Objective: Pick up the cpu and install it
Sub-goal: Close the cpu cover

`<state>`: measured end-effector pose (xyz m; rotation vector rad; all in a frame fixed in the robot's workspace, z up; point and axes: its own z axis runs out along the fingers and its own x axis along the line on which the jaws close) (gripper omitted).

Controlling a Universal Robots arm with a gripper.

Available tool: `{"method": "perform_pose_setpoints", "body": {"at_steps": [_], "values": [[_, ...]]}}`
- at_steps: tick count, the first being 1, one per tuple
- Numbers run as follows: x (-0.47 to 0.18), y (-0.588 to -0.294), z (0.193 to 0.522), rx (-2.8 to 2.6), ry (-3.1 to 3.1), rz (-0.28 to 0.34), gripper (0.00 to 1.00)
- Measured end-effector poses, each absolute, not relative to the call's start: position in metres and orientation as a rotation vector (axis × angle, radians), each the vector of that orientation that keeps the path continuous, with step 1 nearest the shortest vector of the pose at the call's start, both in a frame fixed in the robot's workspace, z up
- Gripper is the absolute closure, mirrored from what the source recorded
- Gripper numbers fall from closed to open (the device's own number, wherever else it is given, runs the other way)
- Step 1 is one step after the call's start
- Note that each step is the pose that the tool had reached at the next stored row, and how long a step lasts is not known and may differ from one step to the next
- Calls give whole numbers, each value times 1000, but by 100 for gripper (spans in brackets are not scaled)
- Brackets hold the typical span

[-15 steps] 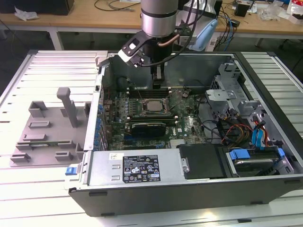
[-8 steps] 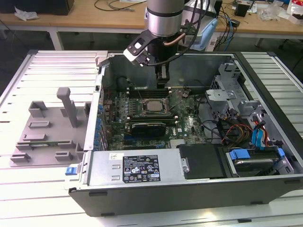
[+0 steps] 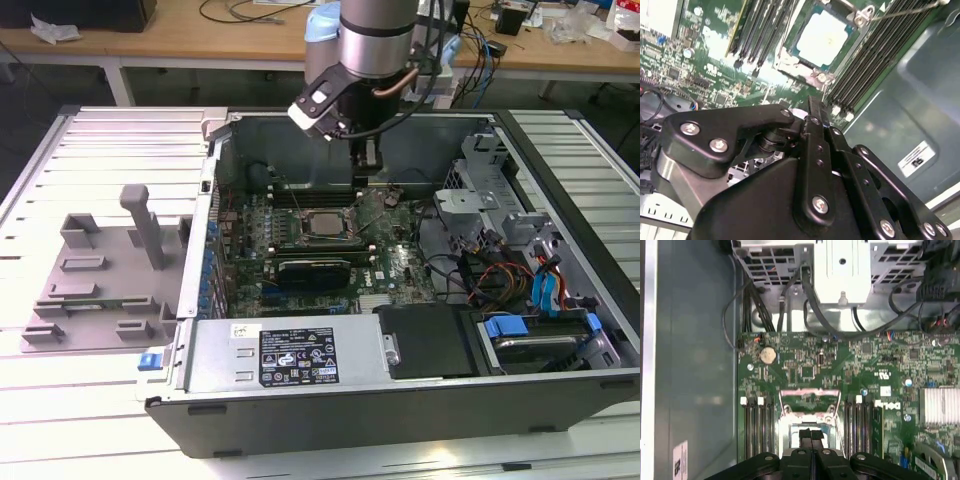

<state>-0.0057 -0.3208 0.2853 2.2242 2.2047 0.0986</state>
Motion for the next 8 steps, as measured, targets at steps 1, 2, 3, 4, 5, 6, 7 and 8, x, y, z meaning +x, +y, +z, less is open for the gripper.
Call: {"method": "perform_pose_setpoints", "body": {"at_steps": [1, 2, 3, 4, 5, 6, 7, 8], "values": [[-1, -321, 285, 2224, 2205, 98, 89], [3, -321, 285, 2224, 2205, 99, 89], [8, -321, 285, 2224, 2205, 98, 89], [11, -321, 285, 2224, 2205, 98, 89], [13, -321, 285, 2224, 2205, 98, 89], [15, -321, 285, 2224, 2205, 98, 89], [20, -321, 285, 2224, 2205, 99, 89], [26, -321, 285, 2225, 2205, 98, 89]]}}
